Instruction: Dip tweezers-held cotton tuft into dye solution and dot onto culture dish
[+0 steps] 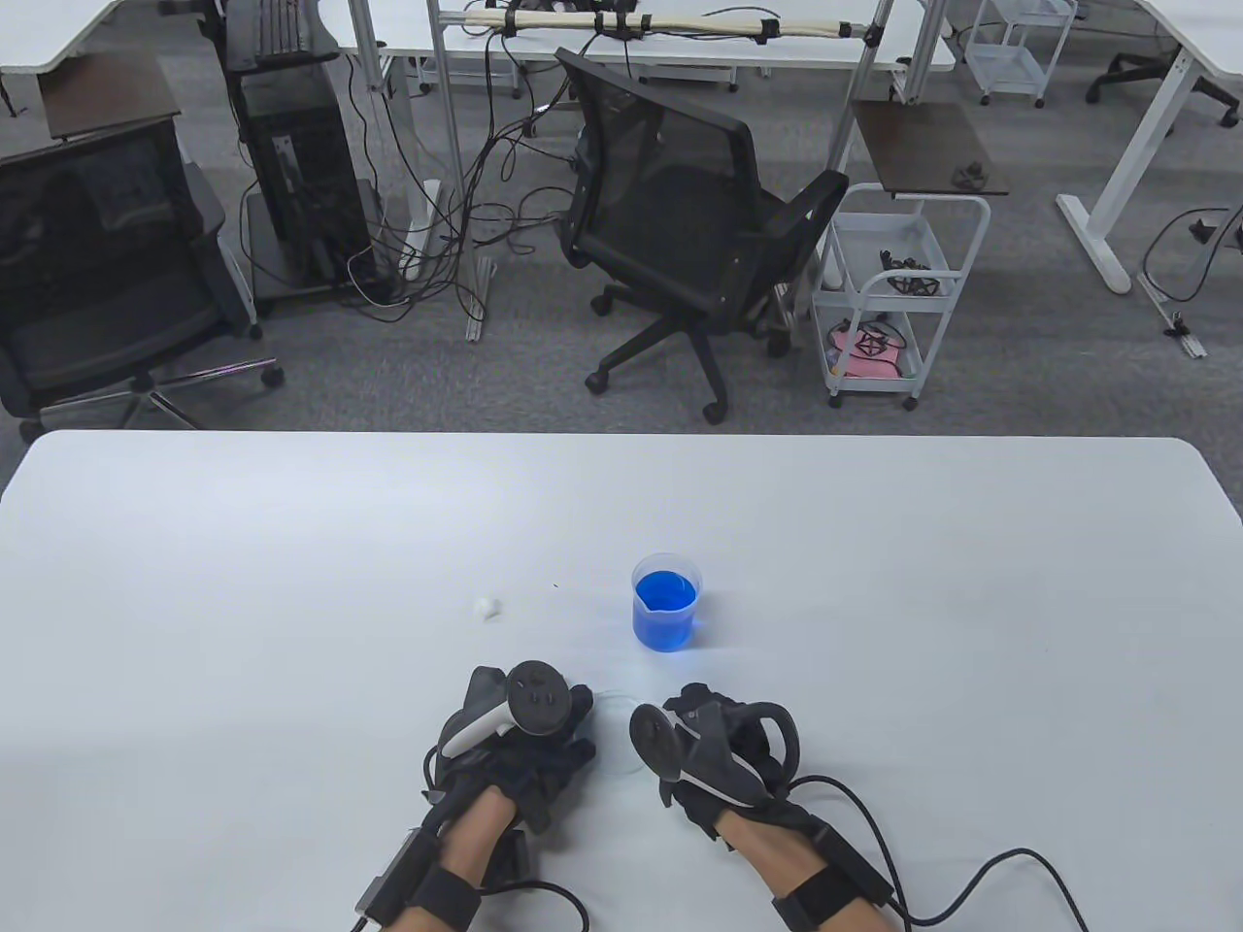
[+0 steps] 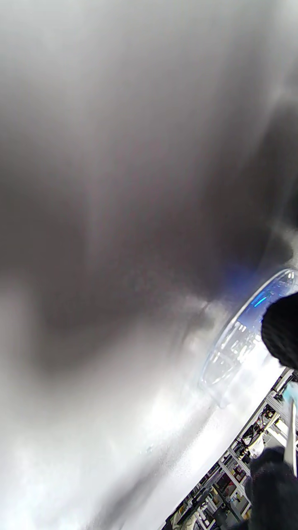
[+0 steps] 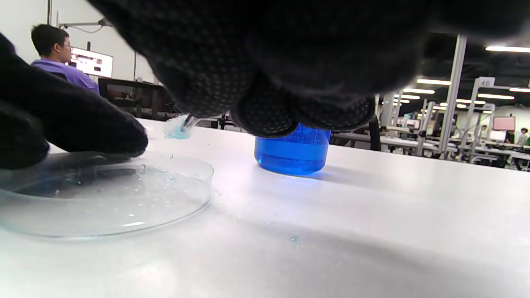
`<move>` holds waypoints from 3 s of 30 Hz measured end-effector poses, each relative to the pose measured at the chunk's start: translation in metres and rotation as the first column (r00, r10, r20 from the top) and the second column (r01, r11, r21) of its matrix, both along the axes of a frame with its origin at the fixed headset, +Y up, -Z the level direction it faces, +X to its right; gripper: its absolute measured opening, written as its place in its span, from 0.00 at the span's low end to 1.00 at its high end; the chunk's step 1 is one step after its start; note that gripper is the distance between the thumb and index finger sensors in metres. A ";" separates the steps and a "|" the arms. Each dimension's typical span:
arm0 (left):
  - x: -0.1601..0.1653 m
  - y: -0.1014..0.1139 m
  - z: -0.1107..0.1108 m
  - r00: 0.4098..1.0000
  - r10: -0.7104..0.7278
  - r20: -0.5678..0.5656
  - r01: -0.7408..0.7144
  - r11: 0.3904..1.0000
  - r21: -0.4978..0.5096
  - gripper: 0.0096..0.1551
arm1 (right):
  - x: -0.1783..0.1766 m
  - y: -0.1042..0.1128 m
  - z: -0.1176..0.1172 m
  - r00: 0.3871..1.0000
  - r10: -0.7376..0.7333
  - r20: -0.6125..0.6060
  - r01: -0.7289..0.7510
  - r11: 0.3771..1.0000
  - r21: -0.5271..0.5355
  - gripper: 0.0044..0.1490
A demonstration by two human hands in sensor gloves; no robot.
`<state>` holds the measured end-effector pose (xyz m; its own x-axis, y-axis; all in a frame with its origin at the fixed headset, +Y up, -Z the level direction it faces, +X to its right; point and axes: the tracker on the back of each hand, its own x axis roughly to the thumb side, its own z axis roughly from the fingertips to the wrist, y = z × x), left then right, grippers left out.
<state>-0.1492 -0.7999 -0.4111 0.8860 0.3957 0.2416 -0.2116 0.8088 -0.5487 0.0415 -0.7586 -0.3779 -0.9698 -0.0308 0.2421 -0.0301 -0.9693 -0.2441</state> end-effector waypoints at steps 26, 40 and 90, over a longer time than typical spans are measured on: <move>-0.001 0.000 0.000 1.000 0.000 -0.004 0.000 1.000 -0.004 0.39 | -0.012 -0.020 0.009 0.996 0.077 -0.053 -0.080 0.995 -0.065 0.25; -0.001 0.001 -0.001 1.000 0.001 0.000 -0.001 1.000 -0.005 0.39 | -0.016 -0.013 0.001 0.998 0.035 -0.045 -0.037 0.999 -0.036 0.25; 0.000 0.001 0.000 1.000 -0.002 -0.001 0.002 1.000 -0.005 0.39 | 0.011 0.008 -0.006 0.996 -0.089 0.024 0.090 0.995 -0.031 0.25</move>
